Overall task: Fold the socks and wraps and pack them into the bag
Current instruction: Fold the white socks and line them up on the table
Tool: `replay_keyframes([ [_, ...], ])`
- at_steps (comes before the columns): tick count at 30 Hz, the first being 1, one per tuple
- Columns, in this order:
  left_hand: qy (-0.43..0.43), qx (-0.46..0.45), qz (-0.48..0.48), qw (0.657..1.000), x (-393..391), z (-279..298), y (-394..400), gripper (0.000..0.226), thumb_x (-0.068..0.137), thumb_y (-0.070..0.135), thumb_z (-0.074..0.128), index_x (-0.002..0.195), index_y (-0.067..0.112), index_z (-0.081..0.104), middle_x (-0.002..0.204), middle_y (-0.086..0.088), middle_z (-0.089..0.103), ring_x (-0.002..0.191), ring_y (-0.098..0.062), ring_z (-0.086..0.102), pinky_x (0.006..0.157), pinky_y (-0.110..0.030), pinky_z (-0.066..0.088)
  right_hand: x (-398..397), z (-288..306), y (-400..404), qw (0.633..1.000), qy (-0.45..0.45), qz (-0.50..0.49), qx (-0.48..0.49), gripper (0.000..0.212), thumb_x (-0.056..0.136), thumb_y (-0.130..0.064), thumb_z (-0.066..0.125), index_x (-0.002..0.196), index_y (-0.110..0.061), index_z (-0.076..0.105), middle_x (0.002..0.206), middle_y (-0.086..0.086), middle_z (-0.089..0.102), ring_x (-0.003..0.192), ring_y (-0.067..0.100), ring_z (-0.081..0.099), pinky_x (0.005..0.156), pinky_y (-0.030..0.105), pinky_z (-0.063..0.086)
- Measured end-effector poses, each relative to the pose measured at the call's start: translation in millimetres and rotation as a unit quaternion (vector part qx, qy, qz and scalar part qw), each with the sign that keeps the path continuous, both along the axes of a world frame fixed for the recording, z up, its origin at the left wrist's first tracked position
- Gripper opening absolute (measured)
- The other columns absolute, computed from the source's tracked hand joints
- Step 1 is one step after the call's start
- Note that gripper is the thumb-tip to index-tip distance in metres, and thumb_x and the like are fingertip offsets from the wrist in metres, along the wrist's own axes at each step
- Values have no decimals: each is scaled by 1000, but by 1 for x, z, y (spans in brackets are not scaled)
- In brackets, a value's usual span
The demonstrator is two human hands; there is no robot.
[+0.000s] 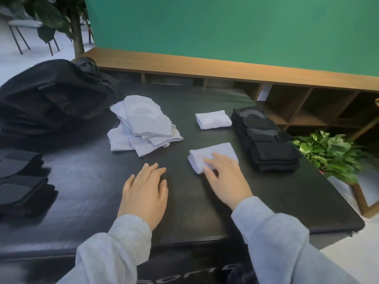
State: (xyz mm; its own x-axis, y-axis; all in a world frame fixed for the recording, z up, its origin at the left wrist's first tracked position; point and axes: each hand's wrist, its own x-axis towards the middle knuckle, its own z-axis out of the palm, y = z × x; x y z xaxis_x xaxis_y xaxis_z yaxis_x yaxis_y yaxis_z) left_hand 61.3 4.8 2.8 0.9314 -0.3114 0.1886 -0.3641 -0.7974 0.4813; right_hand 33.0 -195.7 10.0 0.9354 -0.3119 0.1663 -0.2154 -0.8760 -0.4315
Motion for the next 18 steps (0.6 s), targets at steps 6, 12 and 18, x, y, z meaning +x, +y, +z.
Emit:
replay_keyframes([
  [6, 1, 31, -1, 1000, 2, 0, -2, 37, 96, 36, 34, 133, 36, 40, 146, 18, 32, 140, -1, 13, 114, -29, 4, 29, -5, -16, 998, 38, -15, -44, 42, 96, -41, 39, 135, -27, 43, 151, -6, 25, 138, 18, 19, 106, 34, 31],
  [12, -3, 36, 3, 999, 2, -3, -4, 34, 93, 34, 39, 126, 34, 48, 142, 17, 37, 140, -2, 16, 114, -29, 6, 54, -10, -22, 997, 33, -47, -60, 46, 97, -39, 36, 142, -30, 32, 155, -6, 16, 143, 20, 8, 111, 35, 20],
  [18, -12, 43, -7, 999, 3, -6, -4, 35, 93, 37, 37, 126, 35, 46, 143, 18, 36, 140, -2, 16, 113, -28, 4, 79, -14, -31, 994, 42, -54, -85, 50, 95, -41, 34, 143, -28, 27, 156, -3, 13, 142, 24, 5, 115, 39, 13],
])
